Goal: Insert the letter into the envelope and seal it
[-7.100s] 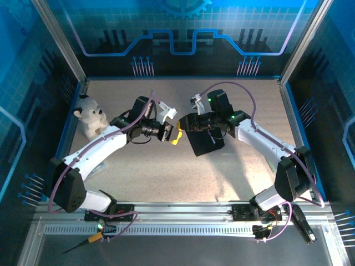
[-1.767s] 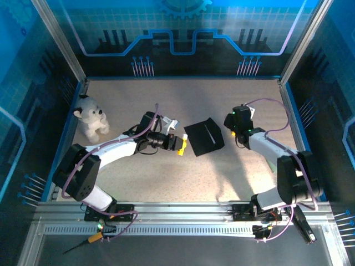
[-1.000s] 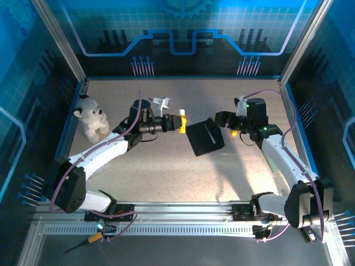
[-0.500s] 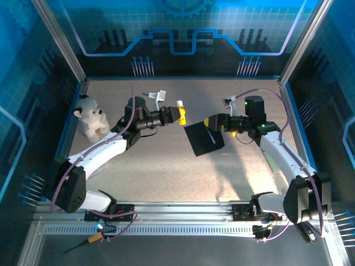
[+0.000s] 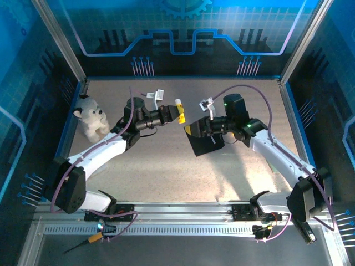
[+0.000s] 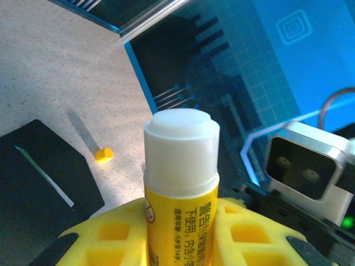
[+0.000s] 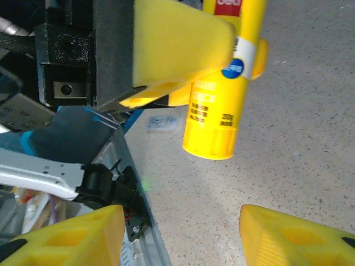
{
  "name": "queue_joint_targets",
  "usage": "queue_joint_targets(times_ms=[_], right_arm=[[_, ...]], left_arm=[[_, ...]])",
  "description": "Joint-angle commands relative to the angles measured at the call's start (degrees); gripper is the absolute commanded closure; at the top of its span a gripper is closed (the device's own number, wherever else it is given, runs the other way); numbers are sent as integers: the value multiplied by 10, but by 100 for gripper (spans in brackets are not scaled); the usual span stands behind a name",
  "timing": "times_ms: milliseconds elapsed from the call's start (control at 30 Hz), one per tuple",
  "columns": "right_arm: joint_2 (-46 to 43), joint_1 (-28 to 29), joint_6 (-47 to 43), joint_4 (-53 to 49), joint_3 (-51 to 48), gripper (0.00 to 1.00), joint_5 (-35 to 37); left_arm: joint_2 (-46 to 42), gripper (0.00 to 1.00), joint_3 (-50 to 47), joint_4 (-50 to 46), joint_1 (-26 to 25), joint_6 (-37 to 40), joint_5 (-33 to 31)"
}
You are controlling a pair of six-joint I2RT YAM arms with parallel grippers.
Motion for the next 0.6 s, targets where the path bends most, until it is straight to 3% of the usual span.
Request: queue_joint_targets(times_ms=[0, 200, 567], right_arm=[[6, 37, -16, -56, 37, 44, 132], [42, 74, -4, -57, 72, 47, 203], [89, 96, 8, -26, 111, 51, 214]], left_arm=[[-35, 100, -10, -11, 2, 2, -36], [-48, 100, -15, -16, 1, -7, -45], [-57, 100, -18, -30, -6, -2, -43]])
